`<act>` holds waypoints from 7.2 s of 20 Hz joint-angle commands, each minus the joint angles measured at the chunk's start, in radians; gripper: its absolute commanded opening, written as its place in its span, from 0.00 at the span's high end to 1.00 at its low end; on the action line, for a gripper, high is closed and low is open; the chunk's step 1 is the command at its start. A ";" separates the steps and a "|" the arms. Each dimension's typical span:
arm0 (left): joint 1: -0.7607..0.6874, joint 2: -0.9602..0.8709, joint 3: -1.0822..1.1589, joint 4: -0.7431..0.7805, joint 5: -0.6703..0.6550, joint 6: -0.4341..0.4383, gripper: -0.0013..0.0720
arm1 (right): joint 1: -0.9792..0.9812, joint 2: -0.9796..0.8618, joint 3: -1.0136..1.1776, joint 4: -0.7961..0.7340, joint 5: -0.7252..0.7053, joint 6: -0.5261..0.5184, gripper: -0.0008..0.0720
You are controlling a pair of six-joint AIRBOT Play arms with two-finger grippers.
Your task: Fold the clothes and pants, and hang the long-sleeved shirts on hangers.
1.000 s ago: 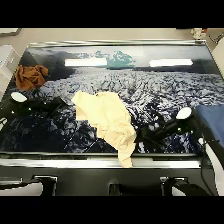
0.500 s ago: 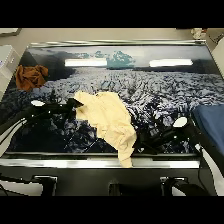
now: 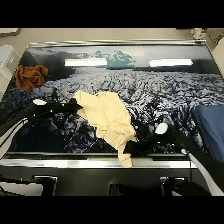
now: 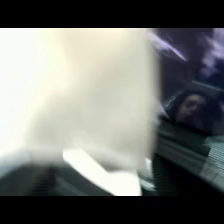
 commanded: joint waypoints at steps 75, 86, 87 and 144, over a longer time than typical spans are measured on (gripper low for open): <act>-0.315 0.377 -0.657 0.117 -0.190 -0.142 0.95 | -0.727 0.051 -0.062 -0.074 0.013 -0.146 0.03; -0.190 0.747 -0.319 0.276 -0.262 -0.129 0.95 | -0.620 0.123 0.288 -0.021 -0.033 -0.161 0.93; -0.140 0.804 -0.193 0.303 -0.261 -0.129 0.95 | -0.620 0.163 0.404 -0.041 -0.059 -0.161 0.93; -0.130 0.177 -0.254 0.276 -0.439 -0.076 0.21 | -0.686 -0.186 0.215 -0.007 0.083 -0.143 0.05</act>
